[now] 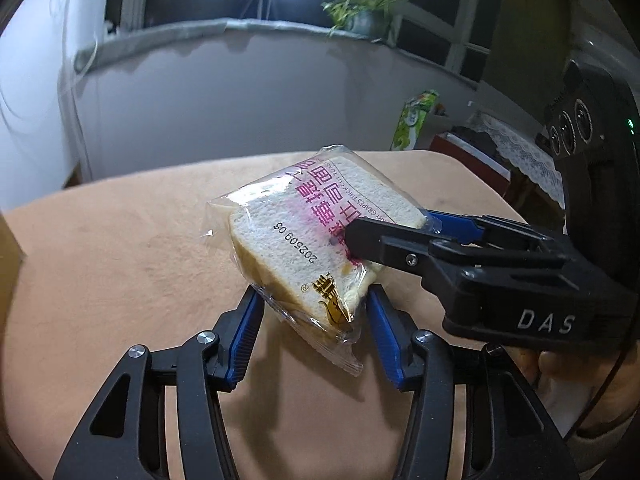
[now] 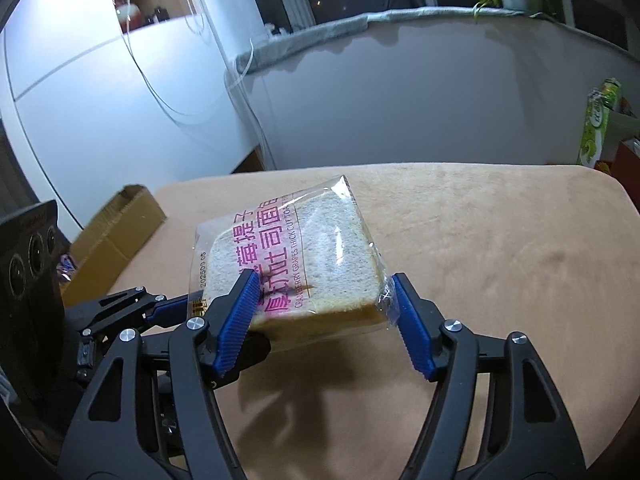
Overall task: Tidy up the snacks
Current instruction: 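Carry the bread loaf bag into the cardboard box and open the left tool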
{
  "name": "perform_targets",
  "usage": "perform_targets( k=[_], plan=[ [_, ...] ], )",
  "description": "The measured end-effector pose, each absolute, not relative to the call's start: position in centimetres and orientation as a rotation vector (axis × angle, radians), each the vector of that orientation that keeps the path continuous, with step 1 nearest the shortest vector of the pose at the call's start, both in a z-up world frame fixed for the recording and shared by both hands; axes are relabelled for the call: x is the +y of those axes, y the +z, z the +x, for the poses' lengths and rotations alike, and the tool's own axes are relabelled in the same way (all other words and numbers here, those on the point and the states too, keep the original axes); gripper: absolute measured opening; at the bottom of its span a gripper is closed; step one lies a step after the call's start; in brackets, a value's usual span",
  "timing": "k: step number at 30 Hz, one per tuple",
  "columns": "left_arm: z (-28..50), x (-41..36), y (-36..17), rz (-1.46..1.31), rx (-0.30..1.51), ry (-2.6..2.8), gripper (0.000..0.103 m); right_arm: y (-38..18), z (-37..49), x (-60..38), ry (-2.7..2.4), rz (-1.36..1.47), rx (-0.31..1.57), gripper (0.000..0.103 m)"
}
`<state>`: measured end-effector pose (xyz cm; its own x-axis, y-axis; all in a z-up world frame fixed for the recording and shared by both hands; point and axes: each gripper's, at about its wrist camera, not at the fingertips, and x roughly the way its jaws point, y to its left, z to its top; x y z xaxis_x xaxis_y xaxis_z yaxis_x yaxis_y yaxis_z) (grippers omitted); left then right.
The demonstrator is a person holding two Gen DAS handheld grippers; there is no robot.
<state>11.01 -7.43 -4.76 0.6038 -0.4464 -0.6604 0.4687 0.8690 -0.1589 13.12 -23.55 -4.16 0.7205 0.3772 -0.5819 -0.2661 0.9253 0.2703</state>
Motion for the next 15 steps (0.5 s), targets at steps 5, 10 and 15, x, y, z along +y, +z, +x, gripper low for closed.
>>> perform_targets(
  k=[5, 10, 15],
  plan=[
    [8.9, -6.1, -3.4, 0.039, 0.727, -0.525, 0.052, -2.5, 10.7, -21.9, 0.373, 0.148, 0.646, 0.069],
    [7.5, -4.2, -1.9, 0.031, 0.69, -0.5, 0.052, -0.6, 9.1, -19.4, 0.399, 0.113, 0.611, 0.069],
    [6.4, -2.0, -0.8, 0.014, 0.652, -0.462, 0.052, 1.0, 8.5, -16.0, 0.434, 0.064, 0.591, 0.069]
  ],
)
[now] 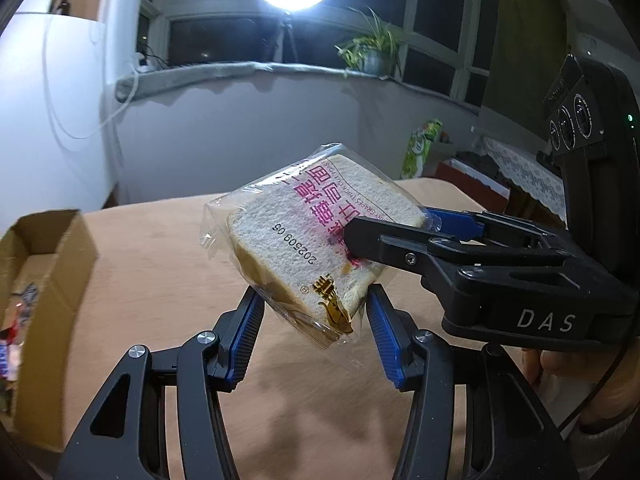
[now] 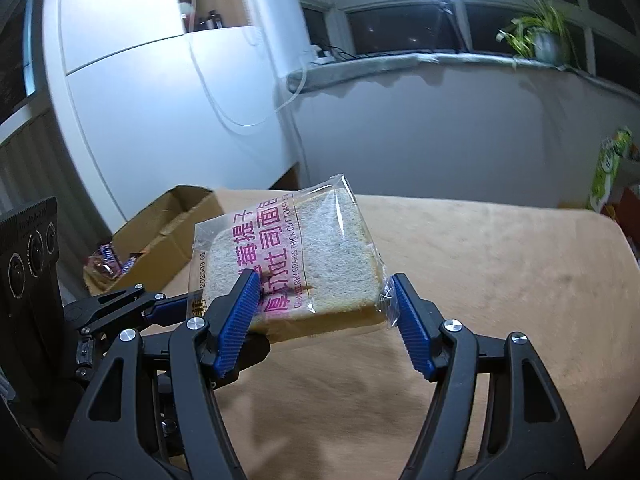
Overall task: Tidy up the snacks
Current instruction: 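Carry the bread loaf bag into the cardboard box and open the left tool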
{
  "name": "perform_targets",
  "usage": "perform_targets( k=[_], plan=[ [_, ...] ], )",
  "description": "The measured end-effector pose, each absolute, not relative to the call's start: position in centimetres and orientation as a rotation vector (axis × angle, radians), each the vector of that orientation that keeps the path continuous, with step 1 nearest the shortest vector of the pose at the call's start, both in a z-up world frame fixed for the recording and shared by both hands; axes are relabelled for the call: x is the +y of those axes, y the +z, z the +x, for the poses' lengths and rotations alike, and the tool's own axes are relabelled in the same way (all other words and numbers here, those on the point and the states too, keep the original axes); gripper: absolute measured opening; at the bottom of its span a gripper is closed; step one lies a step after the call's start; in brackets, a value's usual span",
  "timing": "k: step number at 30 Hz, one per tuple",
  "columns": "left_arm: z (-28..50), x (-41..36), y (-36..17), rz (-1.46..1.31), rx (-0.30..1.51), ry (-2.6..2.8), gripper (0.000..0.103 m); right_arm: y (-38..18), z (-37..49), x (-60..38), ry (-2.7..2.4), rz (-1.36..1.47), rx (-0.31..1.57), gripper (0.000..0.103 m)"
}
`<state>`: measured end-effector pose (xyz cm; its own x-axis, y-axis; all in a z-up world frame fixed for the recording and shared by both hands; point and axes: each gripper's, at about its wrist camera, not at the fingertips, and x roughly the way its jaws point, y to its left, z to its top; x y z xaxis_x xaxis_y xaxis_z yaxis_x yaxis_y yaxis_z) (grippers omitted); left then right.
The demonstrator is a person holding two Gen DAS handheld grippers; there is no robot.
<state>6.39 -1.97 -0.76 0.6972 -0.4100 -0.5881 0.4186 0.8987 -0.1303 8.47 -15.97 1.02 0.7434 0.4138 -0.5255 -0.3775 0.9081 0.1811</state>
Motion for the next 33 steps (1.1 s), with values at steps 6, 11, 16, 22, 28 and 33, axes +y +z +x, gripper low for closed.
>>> perform_targets(
  k=[6, 11, 16, 22, 28, 33],
  plan=[
    [5.1, 2.3, 0.2, -0.029, 0.61, -0.409, 0.052, 2.5, 8.2, -11.2, 0.487, 0.013, 0.57, 0.069],
    [4.2, 6.4, 0.7, -0.058, 0.583, -0.339, 0.052, 3.3, 8.4, -6.2, 0.561, -0.029, 0.559, 0.07],
    [3.4, 11.4, 1.1, -0.095, 0.562, -0.233, 0.052, 3.7, 8.8, -0.2, 0.66, -0.074, 0.55, 0.07],
    [2.9, 16.9, 1.5, -0.138, 0.551, -0.114, 0.052, 4.0, 9.8, 6.6, 0.773, -0.118, 0.546, 0.07],
    [3.4, 20.6, 1.9, -0.16, 0.547, -0.042, 0.052, 4.2, 10.7, 11.2, 0.822, -0.148, 0.542, 0.07],
    [4.0, 22.0, 1.8, -0.165, 0.554, -0.013, 0.052, 3.6, 11.8, 12.7, 0.849, -0.154, 0.557, 0.071]
  ],
)
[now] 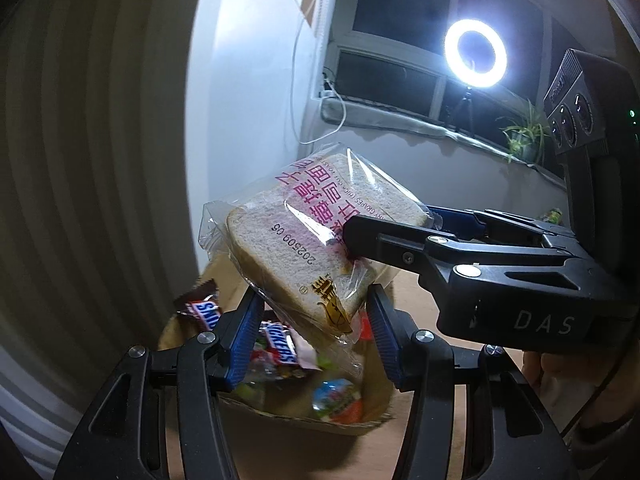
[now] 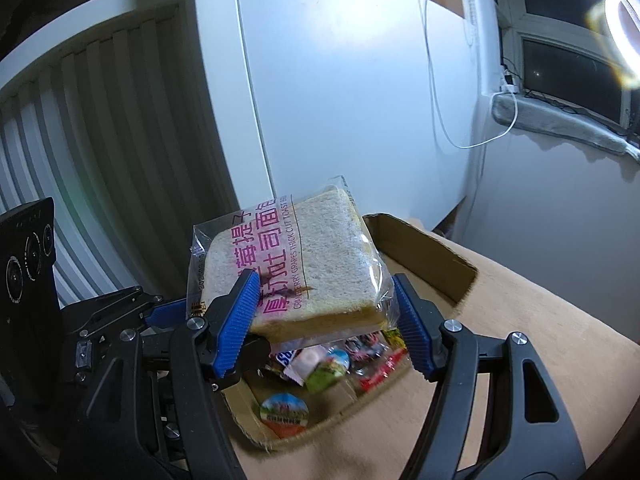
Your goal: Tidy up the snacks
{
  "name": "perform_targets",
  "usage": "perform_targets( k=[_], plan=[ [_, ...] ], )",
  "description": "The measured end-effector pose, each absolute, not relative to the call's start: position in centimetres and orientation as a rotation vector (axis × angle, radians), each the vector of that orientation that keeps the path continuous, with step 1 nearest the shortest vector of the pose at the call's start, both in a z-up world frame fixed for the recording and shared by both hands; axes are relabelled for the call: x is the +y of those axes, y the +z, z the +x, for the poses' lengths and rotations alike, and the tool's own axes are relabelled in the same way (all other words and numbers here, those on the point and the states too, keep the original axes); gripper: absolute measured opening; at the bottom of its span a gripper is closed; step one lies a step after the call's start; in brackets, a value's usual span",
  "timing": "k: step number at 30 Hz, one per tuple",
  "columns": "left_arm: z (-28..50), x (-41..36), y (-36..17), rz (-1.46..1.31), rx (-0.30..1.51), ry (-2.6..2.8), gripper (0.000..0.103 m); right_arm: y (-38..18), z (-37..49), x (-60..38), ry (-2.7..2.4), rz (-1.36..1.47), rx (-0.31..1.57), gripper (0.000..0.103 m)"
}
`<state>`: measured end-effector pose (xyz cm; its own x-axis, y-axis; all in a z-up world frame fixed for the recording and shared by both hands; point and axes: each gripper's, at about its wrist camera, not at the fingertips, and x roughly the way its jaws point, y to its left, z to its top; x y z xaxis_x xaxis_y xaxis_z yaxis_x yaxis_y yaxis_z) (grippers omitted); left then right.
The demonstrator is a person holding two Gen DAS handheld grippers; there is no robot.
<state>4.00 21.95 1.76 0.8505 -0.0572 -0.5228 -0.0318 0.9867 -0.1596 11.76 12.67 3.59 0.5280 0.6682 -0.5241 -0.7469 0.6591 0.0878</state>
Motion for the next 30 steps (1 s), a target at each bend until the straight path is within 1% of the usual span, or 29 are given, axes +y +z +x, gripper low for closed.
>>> perform_targets(
  k=[2, 3, 4, 6, 7, 10, 11, 12, 13, 14, 15, 16, 22, 30],
  plan=[
    [4.5, 22.4, 1.4, -0.168, 0.575, -0.003, 0.054, 3.0, 12.2, 12.7, 0.833, -0.164, 0.565, 0.073],
    [4.5, 22.5, 1.2, -0.166, 0.58, 0.009, 0.06, 2.8, 12.2, 12.5, 0.799, -0.174, 0.557, 0.074],
    [4.3, 22.6, 1.1, -0.162, 0.571, 0.033, 0.071, 2.5, 12.0, 12.3, 0.772, -0.185, 0.542, 0.075],
    [3.7, 22.8, 1.1, -0.149, 0.54, 0.078, 0.082, 2.2, 11.1, 11.2, 0.747, -0.181, 0.513, 0.078],
    [3.4, 22.7, 1.0, -0.132, 0.539, 0.093, 0.084, 2.0, 10.6, 10.4, 0.734, -0.163, 0.501, 0.083],
    [3.0, 22.2, 1.1, -0.101, 0.55, 0.102, 0.087, 1.7, 8.9, 7.4, 0.676, -0.115, 0.463, 0.088],
    [2.9, 22.2, 1.2, -0.099, 0.544, 0.107, 0.087, 1.8, 8.3, 6.3, 0.655, -0.104, 0.444, 0.096],
    [2.7, 22.2, 1.4, -0.097, 0.539, 0.113, 0.088, 1.9, 7.9, 5.4, 0.64, -0.09, 0.428, 0.1],
    [2.5, 21.9, 1.6, -0.093, 0.533, 0.122, 0.089, 2.1, 7.4, 4.1, 0.624, -0.069, 0.41, 0.103],
    [2.4, 21.9, 1.7, -0.085, 0.533, 0.128, 0.09, 2.3, 6.9, 3.1, 0.611, -0.055, 0.398, 0.103],
    [2.3, 21.7, 1.9, -0.075, 0.532, 0.138, 0.098, 2.5, 6.5, 2.1, 0.587, -0.054, 0.389, 0.103],
    [2.0, 21.5, 2.1, -0.066, 0.525, 0.153, 0.103, 2.5, 6.1, 1.3, 0.553, -0.062, 0.384, 0.103],
    [1.0, 20.2, 3.0, -0.082, 0.495, 0.133, 0.103, 2.8, 4.2, -2.3, 0.414, -0.045, 0.379, 0.103],
    [0.3, 17.4, 4.0, -0.104, 0.462, 0.102, 0.103, 2.4, 3.0, -5.5, 0.346, -0.002, 0.424, 0.103]
  ],
)
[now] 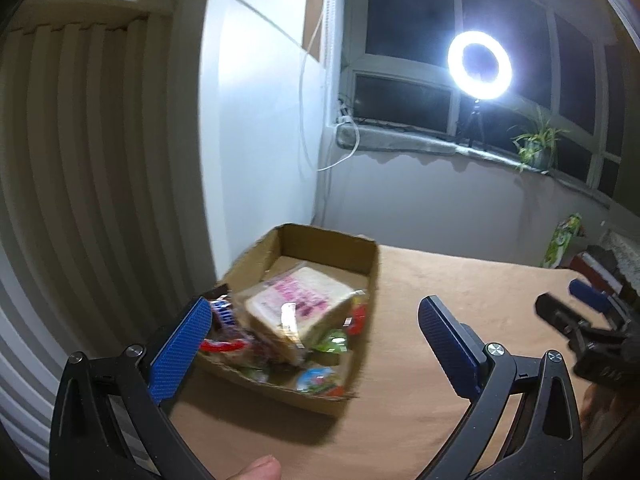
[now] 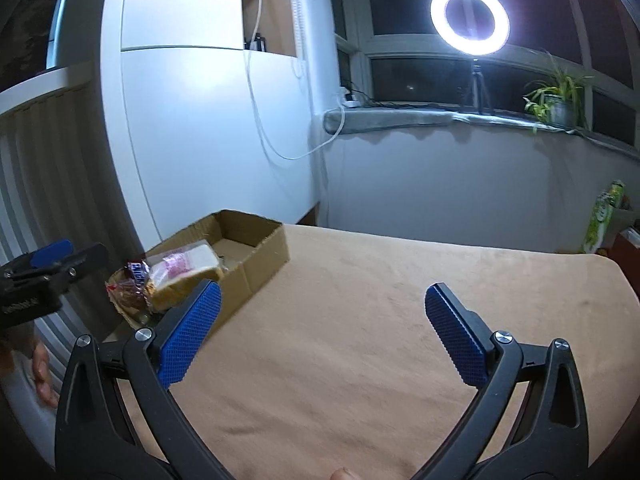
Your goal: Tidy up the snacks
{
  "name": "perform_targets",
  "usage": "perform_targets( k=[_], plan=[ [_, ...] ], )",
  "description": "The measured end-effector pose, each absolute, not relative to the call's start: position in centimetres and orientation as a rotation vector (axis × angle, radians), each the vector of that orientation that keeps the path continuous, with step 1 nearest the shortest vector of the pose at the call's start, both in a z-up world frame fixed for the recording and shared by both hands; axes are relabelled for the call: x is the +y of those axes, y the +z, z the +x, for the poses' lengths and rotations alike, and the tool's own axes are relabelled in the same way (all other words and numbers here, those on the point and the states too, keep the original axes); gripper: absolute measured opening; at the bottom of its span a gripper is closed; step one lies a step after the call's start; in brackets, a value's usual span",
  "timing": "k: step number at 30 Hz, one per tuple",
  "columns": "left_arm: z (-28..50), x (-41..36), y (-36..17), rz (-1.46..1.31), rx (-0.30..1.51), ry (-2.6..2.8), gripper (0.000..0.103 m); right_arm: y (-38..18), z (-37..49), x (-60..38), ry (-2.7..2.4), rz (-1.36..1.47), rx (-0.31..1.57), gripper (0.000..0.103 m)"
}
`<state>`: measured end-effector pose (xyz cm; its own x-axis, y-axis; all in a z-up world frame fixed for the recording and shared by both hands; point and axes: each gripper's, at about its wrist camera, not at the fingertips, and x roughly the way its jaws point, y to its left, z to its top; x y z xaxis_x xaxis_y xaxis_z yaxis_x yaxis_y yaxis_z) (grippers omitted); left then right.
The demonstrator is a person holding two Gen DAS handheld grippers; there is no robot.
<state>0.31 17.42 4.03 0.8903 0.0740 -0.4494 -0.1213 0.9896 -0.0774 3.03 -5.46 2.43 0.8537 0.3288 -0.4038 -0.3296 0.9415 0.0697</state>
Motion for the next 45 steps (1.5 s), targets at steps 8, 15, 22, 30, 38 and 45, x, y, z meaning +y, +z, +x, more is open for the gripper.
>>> perform_targets(
  k=[8, 15, 22, 30, 38, 45],
  plan=[
    [1.0, 13.7, 3.8, -0.139, 0.49, 0.032, 0.103, 2.7, 1.8, -8.7, 0.25, 0.01, 0.436, 0.103],
    [2.0, 9.5, 2.9, -0.088, 0.541, -0.001, 0.103, 2.5, 1.1, -11.9, 0.155, -0.005, 0.48, 0.103],
    [2.3, 5.3, 1.7, 0.002, 0.576, -0.053, 0.103, 1.8, 0.7, -14.6, 0.091, -0.014, 0.511, 0.103],
    [2.1, 3.4, 1.3, 0.037, 0.588, -0.068, 0.103, 1.8, 0.8, -15.6, 0.065, -0.018, 0.511, 0.103],
    [1.7, 3.3, 1.3, 0.028, 0.592, -0.08, 0.103, 1.7, 0.8, -15.9, 0.065, -0.022, 0.517, 0.103],
    [1.3, 3.6, 1.4, 0.017, 0.589, -0.078, 0.103, 1.6, 0.6, -15.3, 0.063, -0.034, 0.515, 0.103]
  ],
)
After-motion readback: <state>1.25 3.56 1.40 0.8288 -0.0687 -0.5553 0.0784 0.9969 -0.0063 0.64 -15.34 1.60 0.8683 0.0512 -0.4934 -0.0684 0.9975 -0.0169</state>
